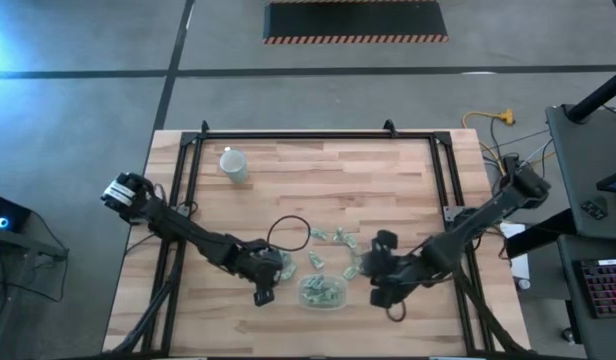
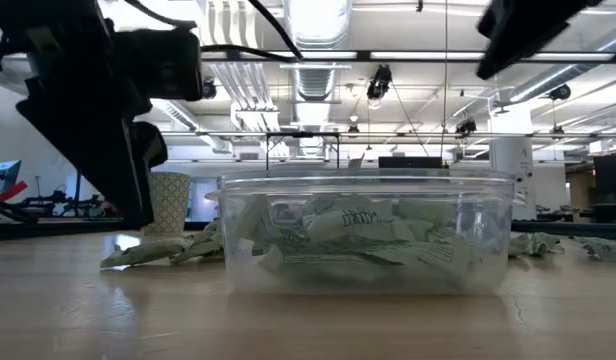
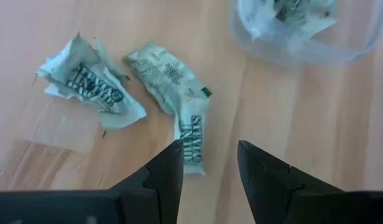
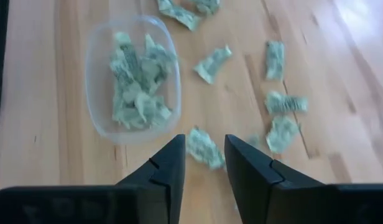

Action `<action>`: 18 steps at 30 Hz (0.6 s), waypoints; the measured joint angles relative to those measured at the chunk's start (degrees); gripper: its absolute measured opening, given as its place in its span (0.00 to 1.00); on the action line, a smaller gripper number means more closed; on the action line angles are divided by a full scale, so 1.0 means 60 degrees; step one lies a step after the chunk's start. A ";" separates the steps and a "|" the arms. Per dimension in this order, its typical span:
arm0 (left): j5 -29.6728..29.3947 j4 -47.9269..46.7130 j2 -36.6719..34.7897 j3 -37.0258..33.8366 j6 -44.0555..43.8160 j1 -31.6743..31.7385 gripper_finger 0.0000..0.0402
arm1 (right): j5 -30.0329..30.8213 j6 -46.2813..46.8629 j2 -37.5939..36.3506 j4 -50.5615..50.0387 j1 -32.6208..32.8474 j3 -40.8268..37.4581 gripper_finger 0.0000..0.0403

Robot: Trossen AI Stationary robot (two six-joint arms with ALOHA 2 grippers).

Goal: Pick and place Stevia / Truvia into bins
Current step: Put the stevia packet into the transparent container

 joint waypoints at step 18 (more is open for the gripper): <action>-0.0173 0.0224 0.0957 0.0022 0.0090 0.0004 0.32 | 0.0263 0.3684 -0.3041 0.0111 0.0839 -0.2904 0.27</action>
